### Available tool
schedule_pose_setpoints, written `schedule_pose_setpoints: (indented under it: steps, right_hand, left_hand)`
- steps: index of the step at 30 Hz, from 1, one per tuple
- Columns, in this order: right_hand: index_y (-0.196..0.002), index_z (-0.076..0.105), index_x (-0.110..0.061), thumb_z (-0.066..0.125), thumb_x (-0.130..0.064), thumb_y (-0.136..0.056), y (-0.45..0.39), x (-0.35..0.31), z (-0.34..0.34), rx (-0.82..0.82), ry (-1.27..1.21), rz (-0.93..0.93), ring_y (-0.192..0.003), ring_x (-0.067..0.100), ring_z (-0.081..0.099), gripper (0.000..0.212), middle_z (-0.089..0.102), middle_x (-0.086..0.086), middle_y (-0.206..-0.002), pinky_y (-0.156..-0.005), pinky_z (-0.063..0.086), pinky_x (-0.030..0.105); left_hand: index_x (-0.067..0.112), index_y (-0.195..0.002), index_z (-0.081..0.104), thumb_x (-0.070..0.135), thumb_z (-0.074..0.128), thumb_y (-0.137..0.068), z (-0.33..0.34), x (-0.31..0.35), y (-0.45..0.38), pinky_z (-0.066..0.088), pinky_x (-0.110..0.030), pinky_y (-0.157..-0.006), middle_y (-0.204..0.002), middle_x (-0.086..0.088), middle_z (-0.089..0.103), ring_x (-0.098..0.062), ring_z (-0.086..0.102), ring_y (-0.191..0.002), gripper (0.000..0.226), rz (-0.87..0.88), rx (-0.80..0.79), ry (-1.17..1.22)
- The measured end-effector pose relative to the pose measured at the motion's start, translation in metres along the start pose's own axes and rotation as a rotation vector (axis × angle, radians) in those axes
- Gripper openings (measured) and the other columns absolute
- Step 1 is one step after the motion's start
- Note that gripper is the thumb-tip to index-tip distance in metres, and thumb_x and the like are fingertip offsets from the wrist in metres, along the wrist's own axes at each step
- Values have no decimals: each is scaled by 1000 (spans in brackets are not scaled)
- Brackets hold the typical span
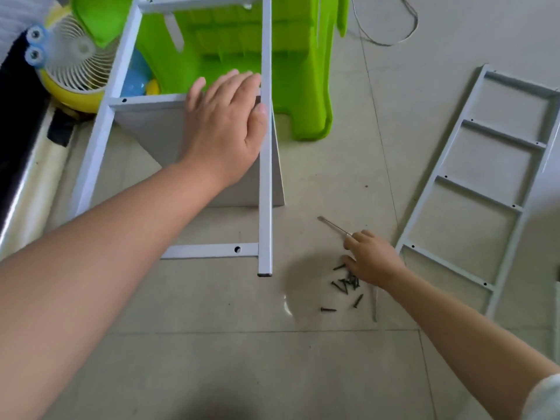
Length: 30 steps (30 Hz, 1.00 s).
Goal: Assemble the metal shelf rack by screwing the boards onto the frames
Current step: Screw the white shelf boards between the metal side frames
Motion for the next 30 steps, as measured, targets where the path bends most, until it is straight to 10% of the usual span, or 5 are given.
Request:
schedule_pose_setpoints:
  steps: [21, 30]
  right_hand:
    - [-100, 62, 1, 47, -10, -83, 19, 1, -18, -39, -207, 351, -92, 30, 59, 25, 59, 13, -96, -67, 45, 31]
    - [-99, 70, 1, 53, -1, -85, 23, -21, -205, 716, -539, 285, -95, 30, 59, 21, 68, 17, -101, -78, 37, 21]
  left_hand:
    - [8, -135, 41, 51, -4, -73, -1, 5, 6, 21, -39, -104, -136, -9, 48, -25, 39, -128, 88, 84, 20, -11]
    - [4, -139, 32, 46, 17, -95, -10, -21, 8, 28, -40, -97, -128, -20, 51, -34, 45, -118, 62, -61, -99, -127]
Point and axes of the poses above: each hand's wrist, its own y-axis away from the middle knuckle, its own z-axis out of the palm, x = y × z, the point moved 8 cm from there along -y, towards the middle knuckle
